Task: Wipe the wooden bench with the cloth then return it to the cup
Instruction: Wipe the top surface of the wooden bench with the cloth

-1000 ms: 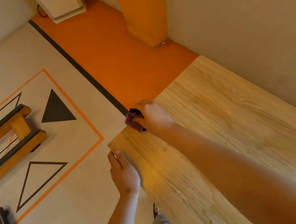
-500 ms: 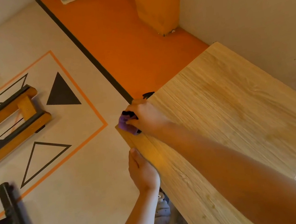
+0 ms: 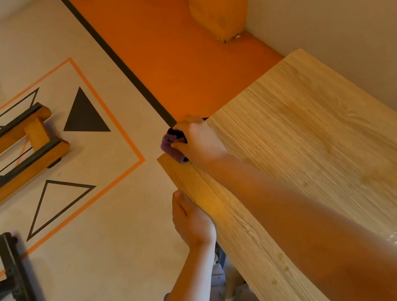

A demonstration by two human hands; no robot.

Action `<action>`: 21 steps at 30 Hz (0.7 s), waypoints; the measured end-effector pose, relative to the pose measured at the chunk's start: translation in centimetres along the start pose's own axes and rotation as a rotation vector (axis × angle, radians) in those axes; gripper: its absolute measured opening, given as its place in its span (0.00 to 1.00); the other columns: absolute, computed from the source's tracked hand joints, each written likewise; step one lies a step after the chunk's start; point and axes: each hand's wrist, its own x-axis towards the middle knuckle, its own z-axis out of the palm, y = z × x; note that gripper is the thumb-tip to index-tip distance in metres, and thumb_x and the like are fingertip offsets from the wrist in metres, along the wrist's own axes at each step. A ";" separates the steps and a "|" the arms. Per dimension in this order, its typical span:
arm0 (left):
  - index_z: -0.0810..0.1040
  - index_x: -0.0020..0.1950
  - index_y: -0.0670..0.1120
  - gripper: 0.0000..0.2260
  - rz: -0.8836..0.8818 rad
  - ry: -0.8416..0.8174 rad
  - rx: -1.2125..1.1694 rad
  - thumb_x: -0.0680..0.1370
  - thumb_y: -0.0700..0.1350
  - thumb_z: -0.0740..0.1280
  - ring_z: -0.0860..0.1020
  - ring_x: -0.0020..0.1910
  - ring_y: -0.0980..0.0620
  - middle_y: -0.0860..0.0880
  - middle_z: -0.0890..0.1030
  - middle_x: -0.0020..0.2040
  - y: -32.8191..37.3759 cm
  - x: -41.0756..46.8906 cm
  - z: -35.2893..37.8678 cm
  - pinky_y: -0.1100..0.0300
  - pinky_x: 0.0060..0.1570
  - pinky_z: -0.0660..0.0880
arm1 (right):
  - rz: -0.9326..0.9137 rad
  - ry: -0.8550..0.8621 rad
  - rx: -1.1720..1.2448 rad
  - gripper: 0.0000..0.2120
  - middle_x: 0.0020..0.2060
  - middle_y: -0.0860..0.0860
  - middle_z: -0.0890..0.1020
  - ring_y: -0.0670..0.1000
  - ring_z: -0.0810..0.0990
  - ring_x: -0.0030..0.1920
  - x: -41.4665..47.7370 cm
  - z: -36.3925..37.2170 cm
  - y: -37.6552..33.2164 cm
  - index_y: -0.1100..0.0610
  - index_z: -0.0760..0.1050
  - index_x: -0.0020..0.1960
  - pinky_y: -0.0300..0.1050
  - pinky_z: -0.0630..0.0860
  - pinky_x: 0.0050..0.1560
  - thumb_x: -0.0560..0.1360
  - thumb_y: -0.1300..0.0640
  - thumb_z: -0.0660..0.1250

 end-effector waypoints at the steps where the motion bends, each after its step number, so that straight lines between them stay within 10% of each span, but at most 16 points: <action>1: 0.68 0.35 0.49 0.18 -0.007 0.004 -0.006 0.84 0.45 0.50 0.71 0.28 0.59 0.53 0.72 0.31 0.0 0.1 0.0 0.59 0.34 0.67 | -0.011 -0.013 0.012 0.09 0.49 0.52 0.74 0.50 0.74 0.49 -0.6 0.1 -0.3 0.59 0.78 0.55 0.39 0.72 0.40 0.75 0.61 0.67; 21: 0.66 0.36 0.48 0.17 -0.025 -0.082 -0.141 0.85 0.42 0.51 0.68 0.31 0.55 0.55 0.70 0.31 -2.0 -3.4 -0.5 0.61 0.34 0.67 | -0.096 -0.135 0.074 0.05 0.45 0.47 0.76 0.47 0.79 0.44 -5.8 -0.5 0.2 0.57 0.80 0.49 0.42 0.78 0.41 0.75 0.62 0.66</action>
